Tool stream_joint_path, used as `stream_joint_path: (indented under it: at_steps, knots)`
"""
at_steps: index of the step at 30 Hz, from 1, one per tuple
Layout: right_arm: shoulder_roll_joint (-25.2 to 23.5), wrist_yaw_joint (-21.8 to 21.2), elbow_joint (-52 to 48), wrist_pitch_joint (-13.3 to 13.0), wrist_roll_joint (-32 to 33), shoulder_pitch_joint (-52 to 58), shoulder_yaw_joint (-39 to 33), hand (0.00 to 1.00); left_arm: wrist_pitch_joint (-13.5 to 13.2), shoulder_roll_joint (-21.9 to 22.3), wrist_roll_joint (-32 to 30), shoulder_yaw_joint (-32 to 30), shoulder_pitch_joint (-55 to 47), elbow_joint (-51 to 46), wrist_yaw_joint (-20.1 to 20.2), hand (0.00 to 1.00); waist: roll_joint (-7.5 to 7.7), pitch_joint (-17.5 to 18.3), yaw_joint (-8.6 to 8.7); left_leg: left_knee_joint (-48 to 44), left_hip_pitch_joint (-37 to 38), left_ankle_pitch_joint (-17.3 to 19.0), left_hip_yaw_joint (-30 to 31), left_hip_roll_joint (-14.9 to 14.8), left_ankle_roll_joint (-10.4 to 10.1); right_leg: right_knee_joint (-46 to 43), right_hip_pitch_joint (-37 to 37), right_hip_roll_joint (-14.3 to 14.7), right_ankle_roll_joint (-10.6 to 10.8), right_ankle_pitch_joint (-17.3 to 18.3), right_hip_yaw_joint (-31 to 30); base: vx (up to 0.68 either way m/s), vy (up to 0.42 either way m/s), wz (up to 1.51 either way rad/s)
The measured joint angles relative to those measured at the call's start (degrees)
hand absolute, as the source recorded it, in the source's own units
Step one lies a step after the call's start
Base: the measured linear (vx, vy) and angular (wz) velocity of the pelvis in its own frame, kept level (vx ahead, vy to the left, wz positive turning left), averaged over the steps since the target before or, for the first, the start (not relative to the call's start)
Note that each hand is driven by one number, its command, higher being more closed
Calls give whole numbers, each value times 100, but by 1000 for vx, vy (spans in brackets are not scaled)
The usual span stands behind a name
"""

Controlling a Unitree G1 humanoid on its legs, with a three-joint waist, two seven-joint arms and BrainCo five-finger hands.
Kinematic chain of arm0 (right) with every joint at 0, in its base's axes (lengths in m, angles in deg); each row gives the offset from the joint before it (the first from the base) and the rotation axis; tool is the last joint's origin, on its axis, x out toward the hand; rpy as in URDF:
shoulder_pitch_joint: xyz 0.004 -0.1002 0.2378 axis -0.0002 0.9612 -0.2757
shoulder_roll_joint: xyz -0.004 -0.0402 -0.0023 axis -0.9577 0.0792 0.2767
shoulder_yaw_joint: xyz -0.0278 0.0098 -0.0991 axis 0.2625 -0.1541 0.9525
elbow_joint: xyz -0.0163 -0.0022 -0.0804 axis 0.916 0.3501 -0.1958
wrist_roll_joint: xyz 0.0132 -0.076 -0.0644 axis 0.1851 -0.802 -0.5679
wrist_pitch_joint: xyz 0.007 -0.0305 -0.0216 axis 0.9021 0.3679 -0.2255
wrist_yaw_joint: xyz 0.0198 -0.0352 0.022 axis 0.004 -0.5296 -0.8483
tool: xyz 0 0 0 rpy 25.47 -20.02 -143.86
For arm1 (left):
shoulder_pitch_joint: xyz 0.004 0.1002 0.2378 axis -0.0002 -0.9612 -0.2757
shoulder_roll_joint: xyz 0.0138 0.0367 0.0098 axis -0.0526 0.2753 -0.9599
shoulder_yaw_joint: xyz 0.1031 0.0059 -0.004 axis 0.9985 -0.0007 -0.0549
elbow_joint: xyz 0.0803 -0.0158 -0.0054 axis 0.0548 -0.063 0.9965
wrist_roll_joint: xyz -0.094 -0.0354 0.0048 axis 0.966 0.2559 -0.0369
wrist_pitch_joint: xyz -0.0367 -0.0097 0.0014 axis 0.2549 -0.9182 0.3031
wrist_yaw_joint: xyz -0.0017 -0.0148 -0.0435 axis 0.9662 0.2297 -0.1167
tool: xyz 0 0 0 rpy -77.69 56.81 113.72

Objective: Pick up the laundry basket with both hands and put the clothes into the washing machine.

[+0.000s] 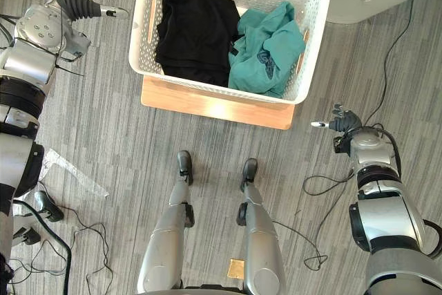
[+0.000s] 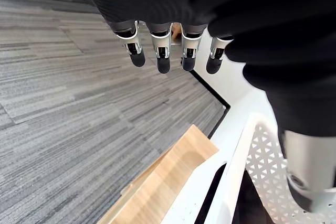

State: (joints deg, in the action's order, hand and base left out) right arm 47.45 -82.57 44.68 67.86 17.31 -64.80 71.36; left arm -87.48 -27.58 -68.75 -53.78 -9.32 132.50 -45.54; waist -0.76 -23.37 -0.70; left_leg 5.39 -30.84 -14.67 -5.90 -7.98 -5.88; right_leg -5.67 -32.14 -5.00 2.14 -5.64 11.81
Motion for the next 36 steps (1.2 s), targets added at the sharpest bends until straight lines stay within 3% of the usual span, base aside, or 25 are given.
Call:
stream_joint_path:
  at_steps: [16,27,36]
  knots:
    - [-161,39,-21,4,2,-147,-237,0,214,322,-123,-1073,12,449,-27,0,2,0,86,10,-60,-1,-221,-69,2,498,43,101,-7,-339,-198,13,-4,-7]
    - [-345,142,-25,2,5,-345,-112,0,312,566,-295,-1091,13,571,-48,0,4,-2,281,15,-143,-1,-286,-184,2,571,-54,225,-63,-393,-271,7,6,-6]
    - [-458,151,-23,1,4,-389,11,0,388,558,-677,-1089,13,626,-130,0,9,-4,310,47,-160,2,-378,-226,0,584,-127,288,-80,-405,-369,0,27,-6]
